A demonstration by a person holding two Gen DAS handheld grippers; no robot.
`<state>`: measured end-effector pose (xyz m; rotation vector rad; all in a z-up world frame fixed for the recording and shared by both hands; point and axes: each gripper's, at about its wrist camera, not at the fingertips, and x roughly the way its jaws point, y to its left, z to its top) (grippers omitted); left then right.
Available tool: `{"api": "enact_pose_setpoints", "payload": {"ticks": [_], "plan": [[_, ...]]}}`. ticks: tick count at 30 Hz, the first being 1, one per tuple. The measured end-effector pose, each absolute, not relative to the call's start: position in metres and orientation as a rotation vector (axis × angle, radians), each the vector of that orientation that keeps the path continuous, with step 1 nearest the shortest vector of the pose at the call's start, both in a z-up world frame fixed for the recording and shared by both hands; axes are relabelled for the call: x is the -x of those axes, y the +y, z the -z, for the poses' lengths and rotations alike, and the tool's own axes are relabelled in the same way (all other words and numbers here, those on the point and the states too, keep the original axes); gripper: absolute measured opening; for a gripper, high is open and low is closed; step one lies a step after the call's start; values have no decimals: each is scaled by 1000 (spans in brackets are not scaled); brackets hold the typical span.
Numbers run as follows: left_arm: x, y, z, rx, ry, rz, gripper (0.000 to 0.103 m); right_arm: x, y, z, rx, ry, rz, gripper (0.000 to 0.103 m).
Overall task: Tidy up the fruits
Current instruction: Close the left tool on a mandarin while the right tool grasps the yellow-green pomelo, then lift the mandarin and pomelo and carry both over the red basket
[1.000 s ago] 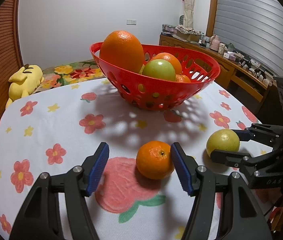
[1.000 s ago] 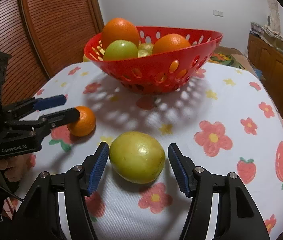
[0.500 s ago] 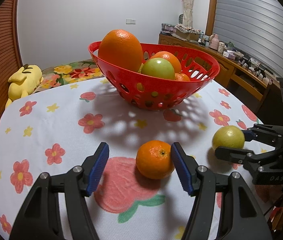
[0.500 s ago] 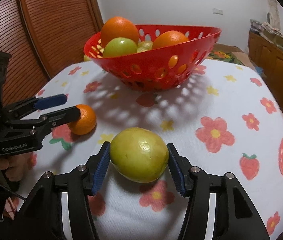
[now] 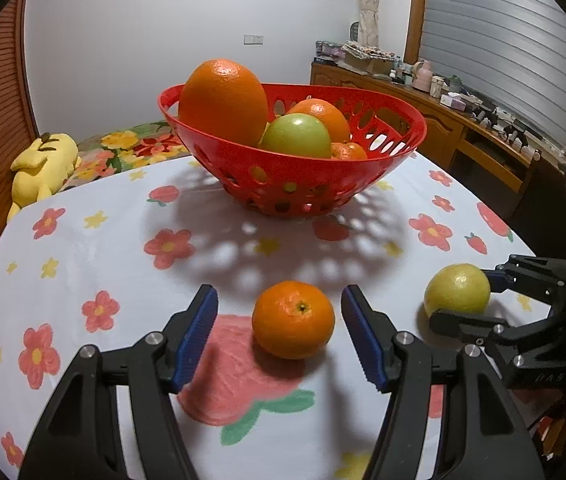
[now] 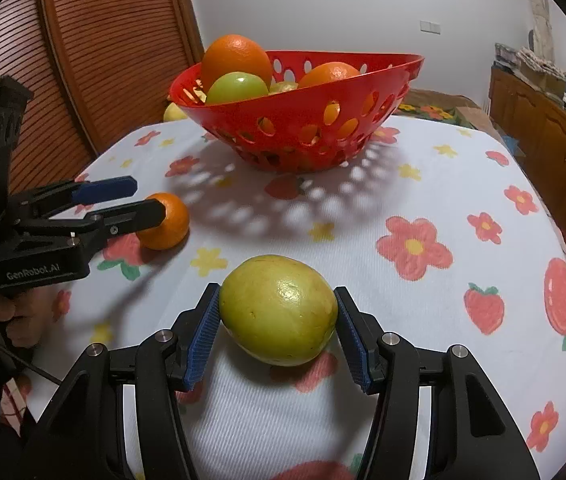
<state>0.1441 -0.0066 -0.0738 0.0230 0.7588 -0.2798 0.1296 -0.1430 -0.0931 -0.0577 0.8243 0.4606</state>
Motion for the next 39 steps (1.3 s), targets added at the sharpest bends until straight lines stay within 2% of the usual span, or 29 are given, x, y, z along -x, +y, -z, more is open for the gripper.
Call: {"api": "enact_pose_setpoints", "payload": {"ticks": [8,18,39], "plan": [[-153,-7,82,2,819,301,64,-130,-144,95,42,828,-467,57],[-153,-9,89,-10,839,327,46,-130,-144,95,39,829,-469,57],[-151,-2,78,8,802,313,44,-129,-144,96,45,826,-466,57]]}}
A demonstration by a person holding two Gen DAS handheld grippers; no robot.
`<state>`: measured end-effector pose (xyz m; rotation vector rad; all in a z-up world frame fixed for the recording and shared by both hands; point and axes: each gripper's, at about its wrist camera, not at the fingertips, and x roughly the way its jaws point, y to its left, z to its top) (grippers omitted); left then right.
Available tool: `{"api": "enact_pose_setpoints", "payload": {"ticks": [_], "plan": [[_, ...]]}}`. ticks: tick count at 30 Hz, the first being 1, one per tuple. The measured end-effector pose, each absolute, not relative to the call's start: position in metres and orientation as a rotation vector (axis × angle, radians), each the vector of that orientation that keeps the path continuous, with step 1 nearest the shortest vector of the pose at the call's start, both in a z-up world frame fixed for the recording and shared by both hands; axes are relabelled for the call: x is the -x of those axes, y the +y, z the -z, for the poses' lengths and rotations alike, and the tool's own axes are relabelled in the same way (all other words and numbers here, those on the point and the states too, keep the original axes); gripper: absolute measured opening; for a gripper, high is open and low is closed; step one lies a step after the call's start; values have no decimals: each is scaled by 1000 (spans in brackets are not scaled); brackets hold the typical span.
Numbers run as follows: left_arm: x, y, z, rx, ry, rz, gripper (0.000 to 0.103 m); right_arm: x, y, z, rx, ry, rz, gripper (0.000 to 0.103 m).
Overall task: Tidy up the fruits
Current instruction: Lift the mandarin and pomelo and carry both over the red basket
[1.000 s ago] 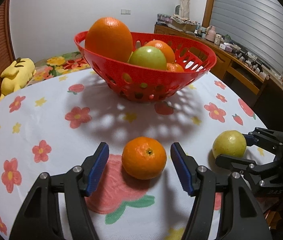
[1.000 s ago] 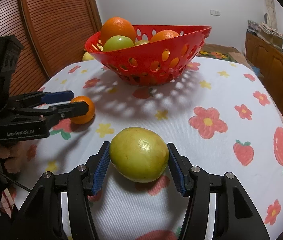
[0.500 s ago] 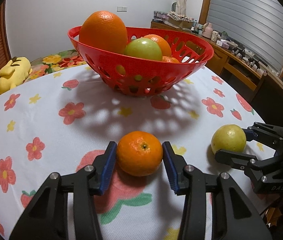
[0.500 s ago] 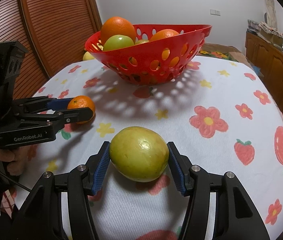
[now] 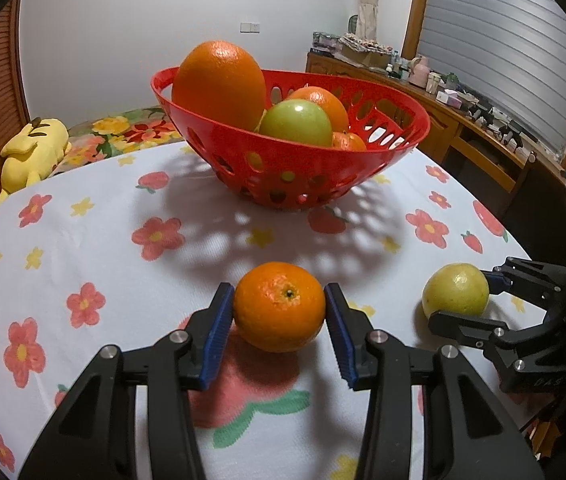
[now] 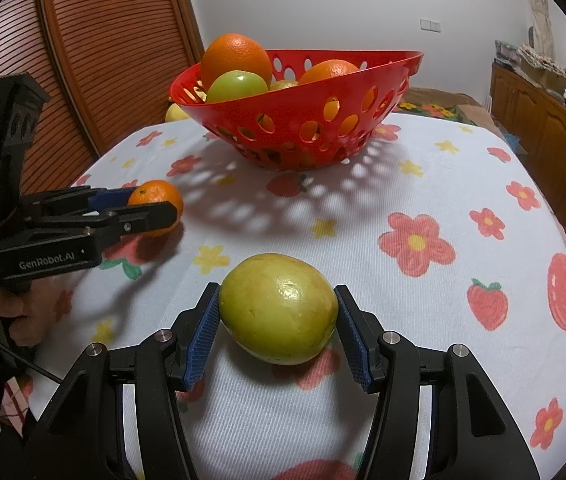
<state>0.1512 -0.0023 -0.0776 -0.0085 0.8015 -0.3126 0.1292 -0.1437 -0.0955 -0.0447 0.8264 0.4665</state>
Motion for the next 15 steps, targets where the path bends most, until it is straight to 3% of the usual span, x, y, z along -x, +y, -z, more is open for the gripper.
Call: {"api": "enact_pose_setpoints", "payload": {"ticks": [15], "plan": [[-150,0,71,12,780,293,44,-130,-144,95,45,826,-466,57]]}}
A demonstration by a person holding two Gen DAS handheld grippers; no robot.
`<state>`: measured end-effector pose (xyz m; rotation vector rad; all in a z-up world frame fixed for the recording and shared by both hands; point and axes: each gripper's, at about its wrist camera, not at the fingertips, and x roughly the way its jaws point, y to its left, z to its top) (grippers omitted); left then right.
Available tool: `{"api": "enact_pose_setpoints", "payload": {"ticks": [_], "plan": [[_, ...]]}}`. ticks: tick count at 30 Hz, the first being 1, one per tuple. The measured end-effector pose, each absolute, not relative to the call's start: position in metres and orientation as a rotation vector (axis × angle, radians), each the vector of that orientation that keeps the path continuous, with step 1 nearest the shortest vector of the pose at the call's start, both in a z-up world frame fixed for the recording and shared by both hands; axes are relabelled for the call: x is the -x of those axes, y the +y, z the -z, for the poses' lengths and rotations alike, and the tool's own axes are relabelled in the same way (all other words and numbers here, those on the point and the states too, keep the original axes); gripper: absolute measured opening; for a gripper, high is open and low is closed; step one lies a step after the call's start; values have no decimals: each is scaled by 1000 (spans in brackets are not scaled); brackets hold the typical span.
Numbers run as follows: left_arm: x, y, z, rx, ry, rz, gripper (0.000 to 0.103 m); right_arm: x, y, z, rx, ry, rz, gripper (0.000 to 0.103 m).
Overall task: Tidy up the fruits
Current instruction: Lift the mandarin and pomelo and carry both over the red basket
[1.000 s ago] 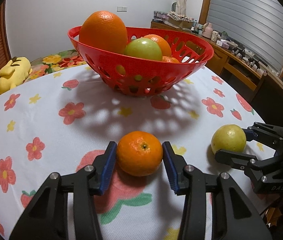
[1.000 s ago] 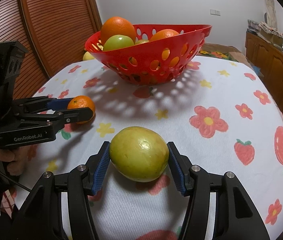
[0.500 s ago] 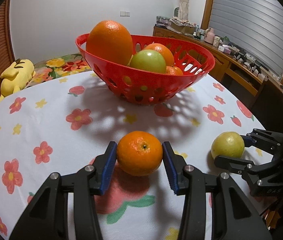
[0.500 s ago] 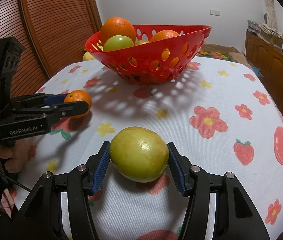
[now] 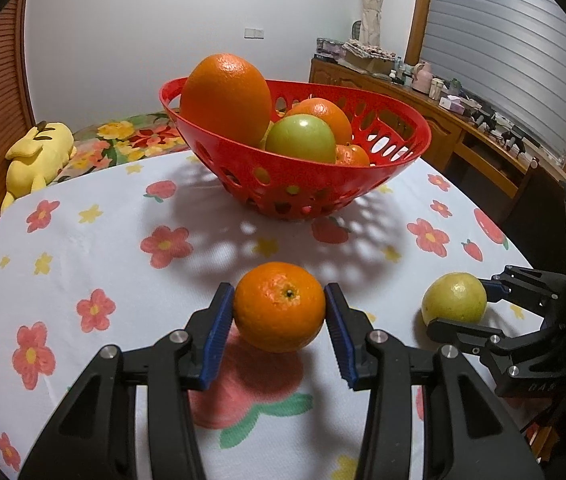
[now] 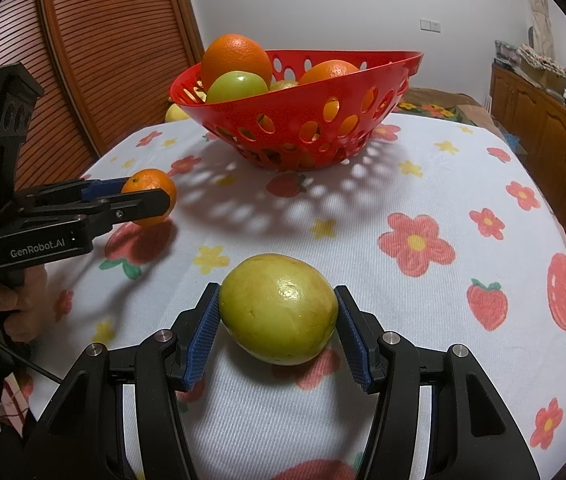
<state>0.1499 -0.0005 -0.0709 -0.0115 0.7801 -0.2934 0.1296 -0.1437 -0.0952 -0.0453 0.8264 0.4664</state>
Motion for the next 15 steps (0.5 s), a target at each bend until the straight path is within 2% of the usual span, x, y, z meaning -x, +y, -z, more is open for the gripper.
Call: {"api": "enact_pose_setpoints", "payload": {"ticks": [15], "plan": [[-148,4,48,16,725,277,44,-128,-149,69,55,779,-479,57]]}}
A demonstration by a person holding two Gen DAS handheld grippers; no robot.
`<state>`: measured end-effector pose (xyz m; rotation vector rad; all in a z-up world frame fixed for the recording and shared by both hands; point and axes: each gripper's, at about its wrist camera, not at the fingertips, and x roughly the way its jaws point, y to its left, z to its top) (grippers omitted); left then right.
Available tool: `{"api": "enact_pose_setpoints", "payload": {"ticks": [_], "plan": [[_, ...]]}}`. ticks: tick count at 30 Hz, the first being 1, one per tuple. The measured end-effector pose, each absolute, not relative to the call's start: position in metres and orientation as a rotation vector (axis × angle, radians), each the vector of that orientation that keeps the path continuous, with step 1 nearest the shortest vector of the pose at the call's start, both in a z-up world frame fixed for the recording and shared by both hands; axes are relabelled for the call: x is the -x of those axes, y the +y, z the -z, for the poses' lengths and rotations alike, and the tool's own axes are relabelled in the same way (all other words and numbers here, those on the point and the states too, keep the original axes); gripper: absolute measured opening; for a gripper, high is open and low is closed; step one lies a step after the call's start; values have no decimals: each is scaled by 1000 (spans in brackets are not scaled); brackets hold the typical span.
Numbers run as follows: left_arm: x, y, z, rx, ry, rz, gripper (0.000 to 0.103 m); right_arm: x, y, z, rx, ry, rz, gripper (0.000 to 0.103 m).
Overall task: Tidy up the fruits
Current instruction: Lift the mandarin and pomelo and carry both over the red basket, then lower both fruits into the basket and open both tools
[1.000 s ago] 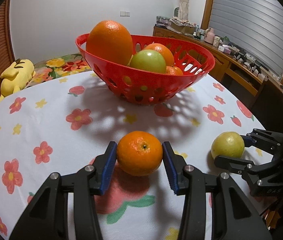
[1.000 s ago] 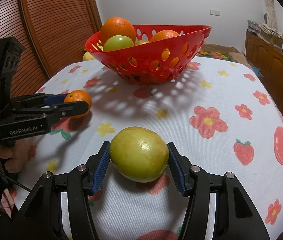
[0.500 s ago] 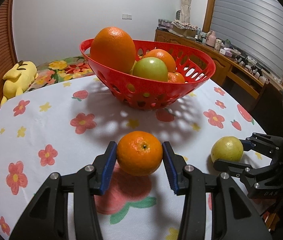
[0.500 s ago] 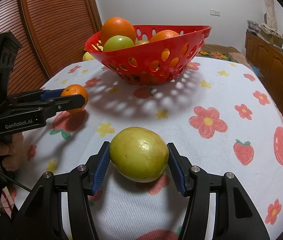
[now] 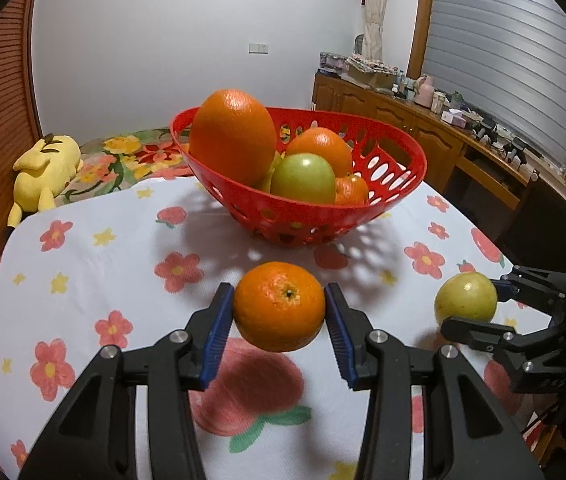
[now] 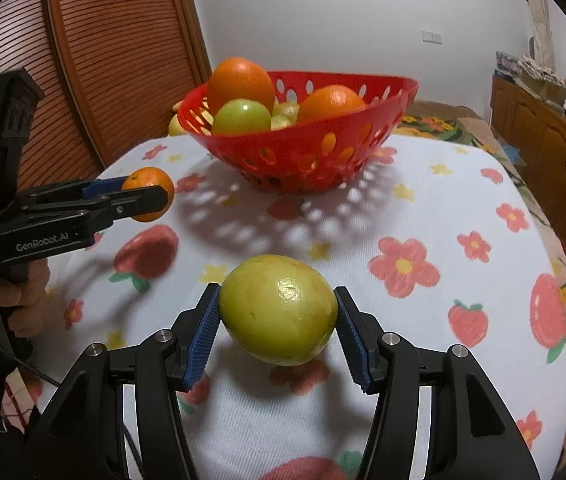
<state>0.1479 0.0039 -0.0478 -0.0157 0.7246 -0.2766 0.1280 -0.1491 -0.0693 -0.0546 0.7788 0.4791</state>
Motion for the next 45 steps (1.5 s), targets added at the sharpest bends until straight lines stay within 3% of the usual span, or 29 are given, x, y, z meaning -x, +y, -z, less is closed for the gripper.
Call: {"api": "enact_pose_setpoints", "payload": {"ticks": [25,45], "plan": [[-181,-15,-26,4,596,295,44,-175,-171,-15,108,628,-467,57],[-234,-47,-21,-53,634,280,44,-261,-170,0,151,670,-533,57]]}}
